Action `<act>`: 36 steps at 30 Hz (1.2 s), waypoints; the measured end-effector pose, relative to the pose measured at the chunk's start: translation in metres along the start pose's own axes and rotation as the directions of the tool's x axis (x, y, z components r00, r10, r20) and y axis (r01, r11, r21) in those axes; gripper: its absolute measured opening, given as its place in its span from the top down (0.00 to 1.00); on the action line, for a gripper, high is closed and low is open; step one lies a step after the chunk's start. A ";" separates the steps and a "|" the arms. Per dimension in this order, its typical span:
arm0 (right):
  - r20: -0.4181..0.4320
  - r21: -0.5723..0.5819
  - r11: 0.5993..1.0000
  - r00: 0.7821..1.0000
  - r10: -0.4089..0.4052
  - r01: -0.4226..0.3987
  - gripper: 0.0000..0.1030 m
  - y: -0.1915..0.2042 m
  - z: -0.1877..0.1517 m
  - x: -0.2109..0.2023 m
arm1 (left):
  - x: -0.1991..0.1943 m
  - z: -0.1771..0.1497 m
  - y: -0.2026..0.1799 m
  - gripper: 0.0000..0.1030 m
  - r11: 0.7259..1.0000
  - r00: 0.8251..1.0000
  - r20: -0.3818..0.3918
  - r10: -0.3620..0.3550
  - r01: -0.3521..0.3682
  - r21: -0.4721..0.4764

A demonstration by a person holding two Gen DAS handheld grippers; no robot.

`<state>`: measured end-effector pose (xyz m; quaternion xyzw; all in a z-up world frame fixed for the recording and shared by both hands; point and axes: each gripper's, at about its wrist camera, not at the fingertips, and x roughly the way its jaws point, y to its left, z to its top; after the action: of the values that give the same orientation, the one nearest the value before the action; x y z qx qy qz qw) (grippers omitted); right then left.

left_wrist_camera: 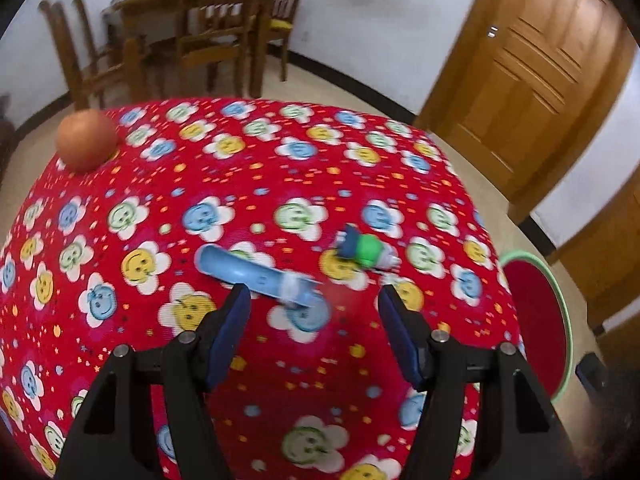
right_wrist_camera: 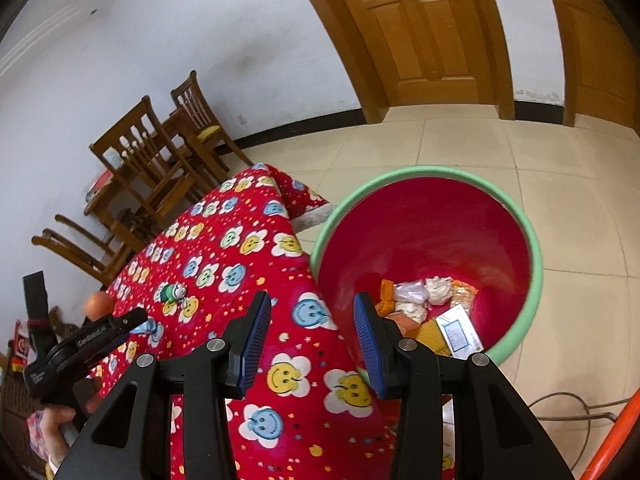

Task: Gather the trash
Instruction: 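Move the left tool to the blue plastic tube and close on it, then grasp the green and blue toy figure with the right tool while the left tool holds the tube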

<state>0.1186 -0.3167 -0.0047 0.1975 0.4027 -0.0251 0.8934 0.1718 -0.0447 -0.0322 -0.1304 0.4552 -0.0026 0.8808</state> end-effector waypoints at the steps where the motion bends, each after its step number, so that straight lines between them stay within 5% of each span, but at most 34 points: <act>1: -0.002 -0.003 1.000 1.000 0.000 0.000 0.57 0.001 0.000 0.001 | 0.003 0.001 0.004 0.36 1.000 1.000 -0.004 0.001 -0.001 -0.016; 10: -0.021 -0.021 1.000 1.000 0.001 -0.002 0.57 0.011 0.002 0.013 | 0.032 0.014 0.023 0.36 0.994 0.999 -0.052 0.006 -0.012 -0.111; 17: -0.041 -0.030 1.000 0.999 0.004 -0.005 0.57 0.015 0.002 0.023 | 0.041 0.018 0.019 0.36 0.995 0.999 -0.044 0.023 -0.027 -0.093; 23: -0.056 -0.046 0.999 0.998 0.011 -0.013 0.57 0.023 0.002 0.029 | 0.043 0.018 0.008 0.58 0.996 0.996 -0.029 0.086 -0.086 -0.005; 28: -0.067 -0.066 0.998 0.998 0.011 -0.015 0.57 0.035 0.001 0.036 | 0.041 0.015 0.008 0.83 0.998 0.998 -0.037 0.047 -0.045 0.051; 36: -0.096 -0.129 0.991 0.995 0.028 -0.041 0.57 0.070 0.001 0.054 | 0.021 0.015 0.012 0.84 0.993 1.000 -0.023 -0.001 0.004 0.114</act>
<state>0.1703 -0.2460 -0.0203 0.1465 0.4417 0.0261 0.8847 0.1953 -0.0327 -0.0436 -0.0803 0.4641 -0.0311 0.8816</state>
